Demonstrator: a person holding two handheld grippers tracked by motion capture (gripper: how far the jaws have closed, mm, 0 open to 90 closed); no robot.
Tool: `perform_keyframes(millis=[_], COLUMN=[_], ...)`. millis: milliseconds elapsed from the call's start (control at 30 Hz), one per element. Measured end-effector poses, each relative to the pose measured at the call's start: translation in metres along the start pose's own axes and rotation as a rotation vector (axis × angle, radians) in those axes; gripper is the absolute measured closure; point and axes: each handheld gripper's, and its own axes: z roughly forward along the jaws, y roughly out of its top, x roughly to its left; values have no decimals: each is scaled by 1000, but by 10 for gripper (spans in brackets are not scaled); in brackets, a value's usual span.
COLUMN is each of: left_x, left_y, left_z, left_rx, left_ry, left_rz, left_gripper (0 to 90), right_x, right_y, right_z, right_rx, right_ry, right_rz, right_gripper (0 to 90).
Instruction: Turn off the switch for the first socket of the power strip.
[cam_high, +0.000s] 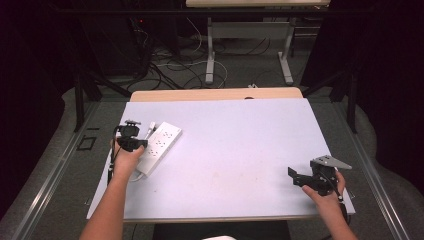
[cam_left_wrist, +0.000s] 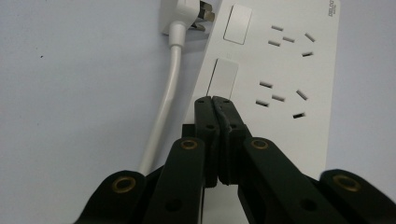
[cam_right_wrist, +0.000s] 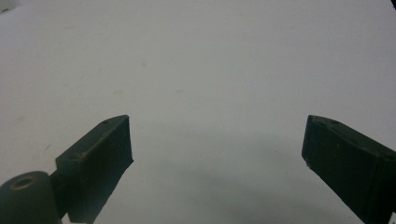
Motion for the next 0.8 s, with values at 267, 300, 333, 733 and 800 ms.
perform_keyframes(millis=[267,300,333,733,800], left_x=[0,-1,-1,-2,-2], left_y=[0,0,0,0,0], left_z=[0,0,0,0,0], left_rx=[0,1,1,6,5], left_ry=[0,3,5,13,15], left_rz=[2,-7,-1,19,18], left_gripper=[896,896,896,897,897], right_x=[0,0,-1,-1,-1], right_y=[0,0,0,0,0], right_z=[0,0,0,-1,0], right_rx=[2,2,7,14,7], right_ry=[2,2,8,7,8], right_rz=[1,0,1,1,2], right_gripper=[78,78,78,78,78])
